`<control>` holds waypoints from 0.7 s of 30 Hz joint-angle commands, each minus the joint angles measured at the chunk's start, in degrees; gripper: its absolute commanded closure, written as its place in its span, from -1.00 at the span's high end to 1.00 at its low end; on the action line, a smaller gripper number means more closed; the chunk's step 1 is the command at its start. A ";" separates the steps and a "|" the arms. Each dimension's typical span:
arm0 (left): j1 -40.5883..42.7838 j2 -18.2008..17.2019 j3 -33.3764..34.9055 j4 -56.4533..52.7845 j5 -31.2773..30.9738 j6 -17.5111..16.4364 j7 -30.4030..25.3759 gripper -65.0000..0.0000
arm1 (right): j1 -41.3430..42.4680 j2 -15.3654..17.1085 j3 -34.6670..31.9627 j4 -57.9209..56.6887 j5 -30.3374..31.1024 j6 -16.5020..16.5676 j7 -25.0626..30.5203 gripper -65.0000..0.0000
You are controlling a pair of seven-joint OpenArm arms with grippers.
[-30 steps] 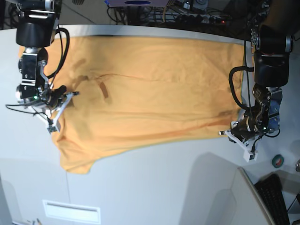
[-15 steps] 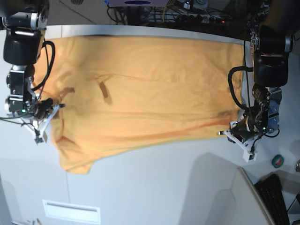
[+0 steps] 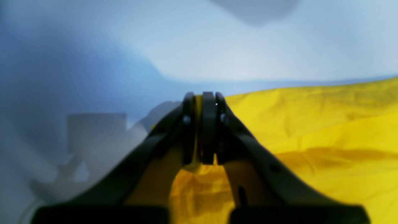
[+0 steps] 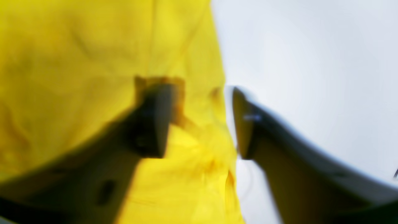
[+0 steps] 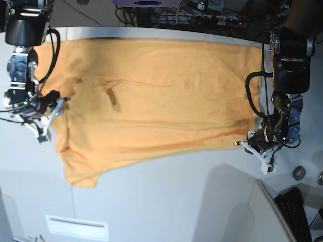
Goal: Layout the t-shirt on the table in an organized manner, then fold the t-shirt properly
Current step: 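Release the shirt edge with the right gripper and regrasp it further along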
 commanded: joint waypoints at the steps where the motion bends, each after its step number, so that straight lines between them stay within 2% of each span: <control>1: -1.43 -0.94 -0.24 0.91 -0.40 -0.15 -0.94 -1.00 | 0.70 0.77 0.17 1.20 -0.01 -0.17 0.98 0.21; 6: -1.43 -0.94 -0.24 0.91 -0.40 -0.15 -0.94 -1.00 | -1.23 -0.29 0.08 1.11 -0.01 -0.17 4.85 0.11; 18: -1.43 -0.94 -0.24 0.73 -0.40 -0.15 -0.94 -1.00 | -0.97 -1.43 0.00 -1.70 -0.10 -0.17 5.38 0.10; 20: -1.43 -0.94 -0.24 0.73 -0.40 -0.15 -0.94 -1.00 | 0.00 -1.43 0.35 -2.85 -0.10 -0.17 5.38 -0.03; 21: -1.43 -0.94 -0.24 0.73 -0.40 -0.15 -0.94 -1.00 | 0.44 -1.34 0.52 -3.37 -0.10 -0.17 5.38 -0.19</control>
